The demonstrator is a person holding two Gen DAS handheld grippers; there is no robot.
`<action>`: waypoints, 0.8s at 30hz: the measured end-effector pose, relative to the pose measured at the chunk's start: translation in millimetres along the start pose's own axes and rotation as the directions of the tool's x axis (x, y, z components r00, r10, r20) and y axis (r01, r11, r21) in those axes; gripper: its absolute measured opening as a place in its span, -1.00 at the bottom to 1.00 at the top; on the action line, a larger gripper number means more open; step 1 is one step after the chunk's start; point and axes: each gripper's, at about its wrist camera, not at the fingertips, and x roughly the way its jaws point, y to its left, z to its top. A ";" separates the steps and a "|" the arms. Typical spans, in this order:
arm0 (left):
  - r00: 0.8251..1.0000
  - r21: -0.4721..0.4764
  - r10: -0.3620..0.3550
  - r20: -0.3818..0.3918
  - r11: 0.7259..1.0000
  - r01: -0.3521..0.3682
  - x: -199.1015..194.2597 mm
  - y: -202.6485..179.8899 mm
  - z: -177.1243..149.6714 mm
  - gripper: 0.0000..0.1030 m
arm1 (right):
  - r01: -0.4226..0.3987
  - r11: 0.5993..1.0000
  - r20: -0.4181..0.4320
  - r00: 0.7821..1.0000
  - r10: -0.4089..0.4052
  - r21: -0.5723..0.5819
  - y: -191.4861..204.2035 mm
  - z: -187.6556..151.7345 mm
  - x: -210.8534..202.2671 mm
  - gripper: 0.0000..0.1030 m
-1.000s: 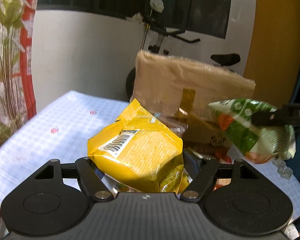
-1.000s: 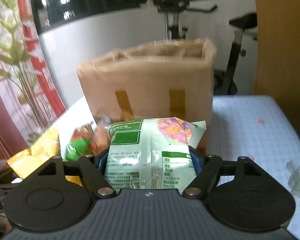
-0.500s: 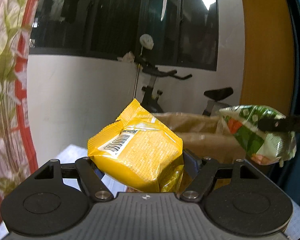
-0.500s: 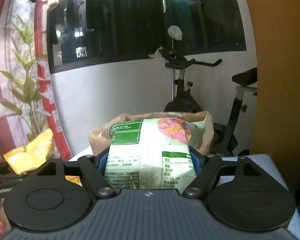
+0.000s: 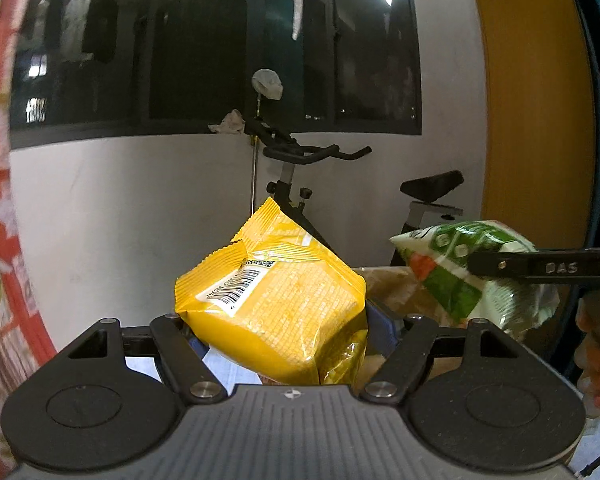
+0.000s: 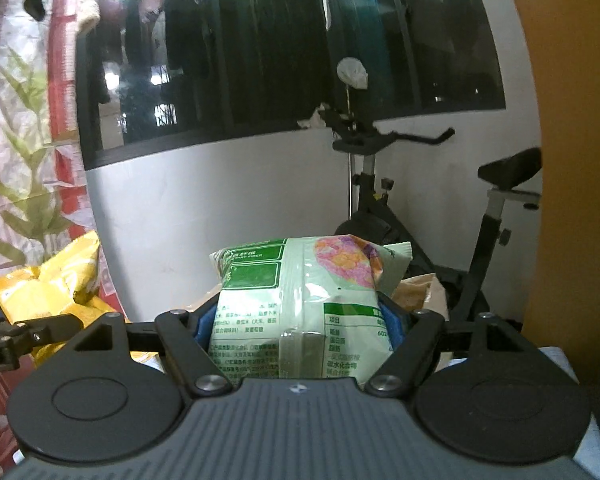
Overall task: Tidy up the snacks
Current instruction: 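Carry both bags over the lined box and open both tools to drop them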
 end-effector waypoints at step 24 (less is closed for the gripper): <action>0.974 -0.038 -0.115 -0.197 0.993 0.109 121.7 1.2 9.3 0.67 | 0.026 1.000 -0.149 0.988 -0.026 0.000 -27.3 -2.6 85.6 0.73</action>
